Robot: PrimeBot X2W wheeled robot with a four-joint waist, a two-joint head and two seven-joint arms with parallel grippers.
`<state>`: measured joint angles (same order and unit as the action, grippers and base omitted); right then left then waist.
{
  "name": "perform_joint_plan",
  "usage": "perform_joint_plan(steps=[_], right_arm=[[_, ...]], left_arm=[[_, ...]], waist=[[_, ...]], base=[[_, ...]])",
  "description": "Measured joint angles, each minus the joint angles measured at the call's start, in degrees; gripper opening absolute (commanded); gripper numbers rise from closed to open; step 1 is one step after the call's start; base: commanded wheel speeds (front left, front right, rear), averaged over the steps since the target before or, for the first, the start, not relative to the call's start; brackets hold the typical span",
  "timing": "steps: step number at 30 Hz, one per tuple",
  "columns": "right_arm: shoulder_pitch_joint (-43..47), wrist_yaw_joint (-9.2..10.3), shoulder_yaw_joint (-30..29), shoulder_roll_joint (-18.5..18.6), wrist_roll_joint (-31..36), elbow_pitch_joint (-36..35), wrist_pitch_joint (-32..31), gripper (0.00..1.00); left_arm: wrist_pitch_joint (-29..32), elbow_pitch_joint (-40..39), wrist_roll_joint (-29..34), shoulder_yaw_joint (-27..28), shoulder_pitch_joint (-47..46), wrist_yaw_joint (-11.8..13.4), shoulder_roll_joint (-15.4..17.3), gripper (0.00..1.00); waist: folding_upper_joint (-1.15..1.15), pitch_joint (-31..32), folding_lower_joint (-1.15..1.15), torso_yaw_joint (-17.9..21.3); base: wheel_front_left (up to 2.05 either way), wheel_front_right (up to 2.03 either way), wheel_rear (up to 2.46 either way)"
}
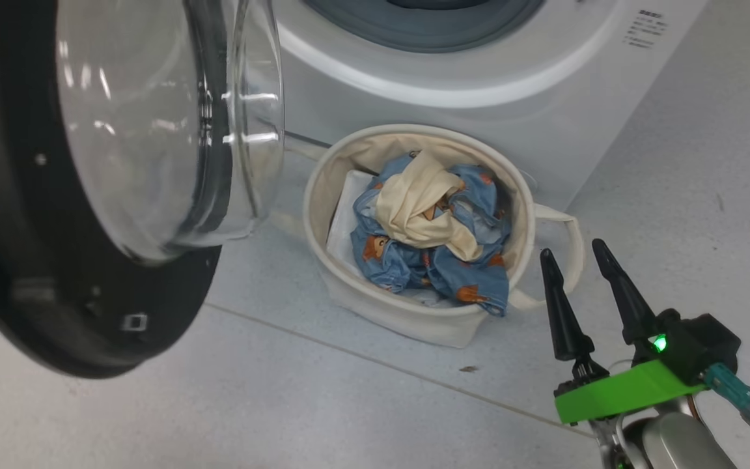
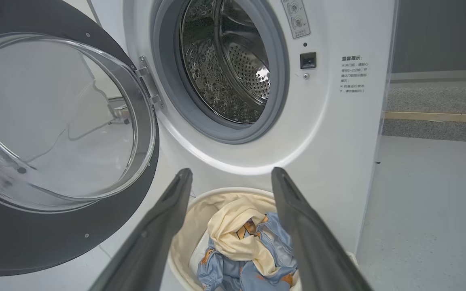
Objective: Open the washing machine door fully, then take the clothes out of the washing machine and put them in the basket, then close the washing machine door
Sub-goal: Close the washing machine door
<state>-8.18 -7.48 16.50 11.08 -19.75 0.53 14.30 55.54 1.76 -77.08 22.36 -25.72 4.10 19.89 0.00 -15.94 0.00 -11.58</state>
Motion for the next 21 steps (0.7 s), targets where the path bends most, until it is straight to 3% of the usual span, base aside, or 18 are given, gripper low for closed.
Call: perform_joint_plan(steps=[7,14,21], right_arm=[[-0.1,0.0,-0.1,-1.7,0.0,1.1,0.0,1.0],[-1.0,0.0,-0.5,-3.0,0.0,1.6,0.0,1.0],[-1.0,0.0,-1.1,-3.7,-0.5,2.1,0.0,1.0]], left_arm=[[1.4,-6.2,-0.2,-4.8,4.7,-0.8,-3.9,0.0],[1.5,-9.4,0.7,-10.8,7.3,-4.0,-7.9,0.0],[-2.4,-9.3,4.7,-15.3,7.1,-8.1,-11.1,0.0]], waist=[[0.0,1.5,0.0,2.8],[0.0,2.4,0.0,6.3],[0.0,2.4,0.0,9.7]], base=[[0.0,0.0,0.0],[0.0,0.0,0.0],[0.0,0.0,0.0]])
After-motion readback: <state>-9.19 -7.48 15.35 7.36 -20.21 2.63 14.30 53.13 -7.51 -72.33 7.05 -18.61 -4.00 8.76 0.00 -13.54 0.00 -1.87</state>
